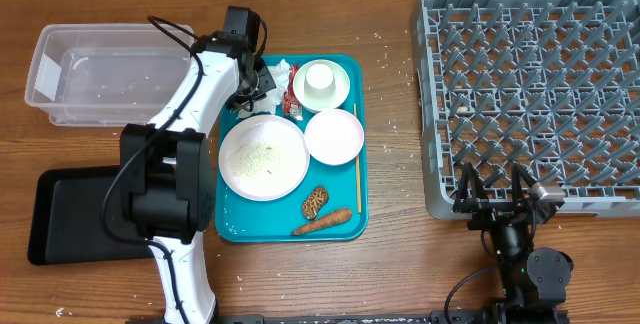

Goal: Sort waste into correct bins and load items into the dishwasher
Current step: 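Reach the left gripper to the white napkin and grasp it, then carry the napkin left and drop it into the clear bin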

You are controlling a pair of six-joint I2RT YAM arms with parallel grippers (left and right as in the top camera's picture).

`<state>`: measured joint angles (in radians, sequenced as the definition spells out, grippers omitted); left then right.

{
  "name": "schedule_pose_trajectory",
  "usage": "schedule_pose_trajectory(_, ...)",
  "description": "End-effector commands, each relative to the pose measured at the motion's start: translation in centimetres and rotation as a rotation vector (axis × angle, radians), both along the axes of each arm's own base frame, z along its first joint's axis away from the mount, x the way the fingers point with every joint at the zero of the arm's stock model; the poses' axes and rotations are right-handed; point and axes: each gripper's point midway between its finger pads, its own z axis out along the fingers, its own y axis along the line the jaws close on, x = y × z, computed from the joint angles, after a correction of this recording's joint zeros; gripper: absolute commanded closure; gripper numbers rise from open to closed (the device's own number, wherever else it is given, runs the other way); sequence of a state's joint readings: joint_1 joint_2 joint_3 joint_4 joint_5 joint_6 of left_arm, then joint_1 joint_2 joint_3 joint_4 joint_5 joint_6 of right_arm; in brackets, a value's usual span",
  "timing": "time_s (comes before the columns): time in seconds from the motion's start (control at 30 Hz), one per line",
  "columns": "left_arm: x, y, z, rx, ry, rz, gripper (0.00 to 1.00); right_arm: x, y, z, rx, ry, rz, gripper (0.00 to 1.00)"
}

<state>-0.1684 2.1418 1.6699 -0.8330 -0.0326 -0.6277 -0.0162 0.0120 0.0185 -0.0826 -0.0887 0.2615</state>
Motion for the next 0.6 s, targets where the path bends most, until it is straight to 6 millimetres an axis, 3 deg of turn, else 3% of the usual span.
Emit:
schedule_pose_trajectory(0.0,0.1,-0.1,1.0,-0.008,-0.005,-0.002,0.96,0.0,0.0,-0.2,-0.001,-0.005,-0.004,0.00)
schedule_pose_trajectory(0.17,0.0,0.0,5.2,-0.008,-0.057,-0.003,0.96,0.0,0.0,-0.2,-0.001,-0.005,-0.004,0.00)
schedule_pose_trajectory(0.3,0.0,0.8,11.7,0.009,-0.203,0.013,0.96,0.0,0.0,-0.2,-0.001,-0.005,-0.003,0.00)
schedule_pose_trajectory(0.4,-0.5,1.3,15.0,0.019,-0.276,0.023,0.96,0.0,0.0,-0.2,-0.001,-0.005,-0.004,0.00)
schedule_pose_trajectory(0.57,-1.2,3.0,18.7,0.093,-0.362,0.045,0.96,0.0,0.0,-0.2,-0.001,-0.005,-0.004,0.00)
